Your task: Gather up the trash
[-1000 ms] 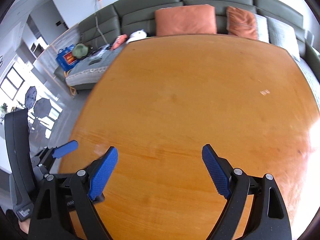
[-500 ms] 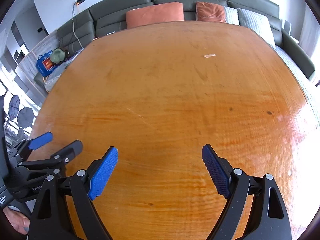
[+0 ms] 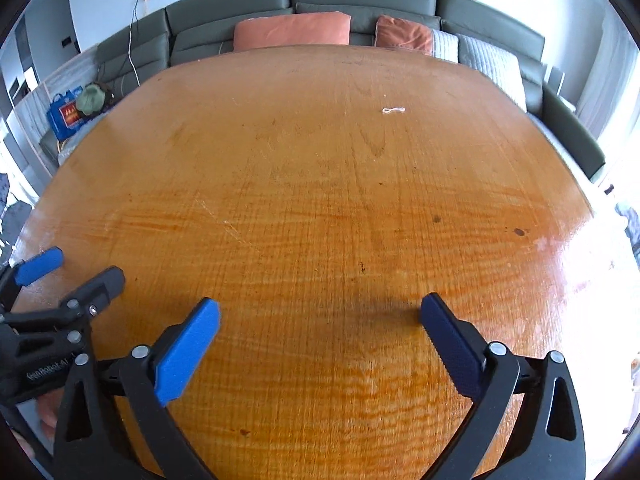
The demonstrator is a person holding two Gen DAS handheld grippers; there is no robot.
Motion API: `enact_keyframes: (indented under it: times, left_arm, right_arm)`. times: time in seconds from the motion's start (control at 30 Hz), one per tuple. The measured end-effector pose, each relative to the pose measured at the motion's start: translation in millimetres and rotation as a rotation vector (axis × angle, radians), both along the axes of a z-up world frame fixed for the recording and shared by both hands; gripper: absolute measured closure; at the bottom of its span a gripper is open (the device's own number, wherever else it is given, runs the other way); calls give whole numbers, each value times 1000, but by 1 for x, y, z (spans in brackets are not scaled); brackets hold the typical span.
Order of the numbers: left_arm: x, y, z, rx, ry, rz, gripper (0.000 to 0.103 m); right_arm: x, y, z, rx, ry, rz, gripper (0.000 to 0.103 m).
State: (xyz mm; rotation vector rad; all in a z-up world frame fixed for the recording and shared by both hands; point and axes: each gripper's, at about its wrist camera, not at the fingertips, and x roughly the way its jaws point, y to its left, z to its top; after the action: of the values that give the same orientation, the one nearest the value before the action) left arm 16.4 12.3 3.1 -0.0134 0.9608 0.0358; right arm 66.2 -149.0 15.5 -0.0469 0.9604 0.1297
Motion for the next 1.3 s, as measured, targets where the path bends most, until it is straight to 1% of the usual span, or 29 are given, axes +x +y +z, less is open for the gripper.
enact_keyframes:
  times: [1.3]
  left_arm:
    - [1, -1, 0, 0, 1, 2, 6]
  right_arm:
    - [4, -1, 0, -1, 1, -10, 2]
